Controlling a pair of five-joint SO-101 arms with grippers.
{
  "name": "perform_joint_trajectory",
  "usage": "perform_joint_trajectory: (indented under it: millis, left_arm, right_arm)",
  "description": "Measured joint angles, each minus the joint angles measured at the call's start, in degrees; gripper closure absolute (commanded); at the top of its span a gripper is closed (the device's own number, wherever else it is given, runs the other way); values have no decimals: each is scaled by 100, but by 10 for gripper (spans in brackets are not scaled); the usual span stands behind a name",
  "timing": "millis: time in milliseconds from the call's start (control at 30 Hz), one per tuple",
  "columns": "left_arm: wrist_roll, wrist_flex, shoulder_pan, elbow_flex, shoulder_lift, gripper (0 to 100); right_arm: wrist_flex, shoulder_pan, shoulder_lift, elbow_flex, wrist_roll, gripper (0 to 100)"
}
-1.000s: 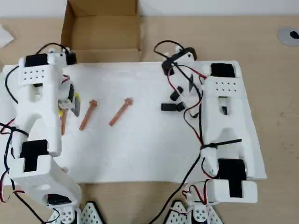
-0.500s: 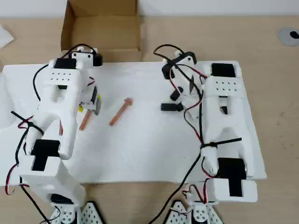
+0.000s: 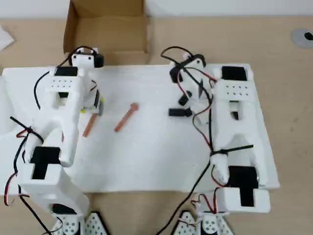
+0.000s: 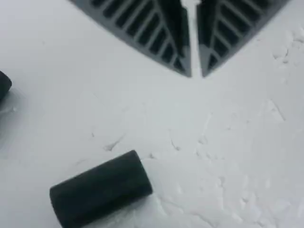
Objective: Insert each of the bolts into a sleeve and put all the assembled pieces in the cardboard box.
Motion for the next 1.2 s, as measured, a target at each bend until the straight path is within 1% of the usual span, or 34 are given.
perform_joint_trajectory:
  millis: [200,433,500,600,633,700,1033,1200]
  left_arm:
    - [-9,-88,-9,35,545,829]
    - [-26,-79,-26,-35,695,829]
    - [-26,-79,-26,-44,695,863]
    - [-18,-79,-9,-44,703,976]
    - [-9,-79,9,-44,712,998]
    - [-18,-79,35,-44,721,980]
    - [0,-79,26,-44,712,988]
    - [-9,-97,-53,53,369,988]
  right_arm:
    - [0,0,0,0,0,966]
    - [0,0,0,0,0,966]
    - [0,0,0,0,0,966]
    - [0,0,0,0,0,966]
    - [0,0,0,0,0,966]
    - [0,0,0,0,0,966]
    - [0,0,0,0,0,966]
    - [0,0,0,0,0,966]
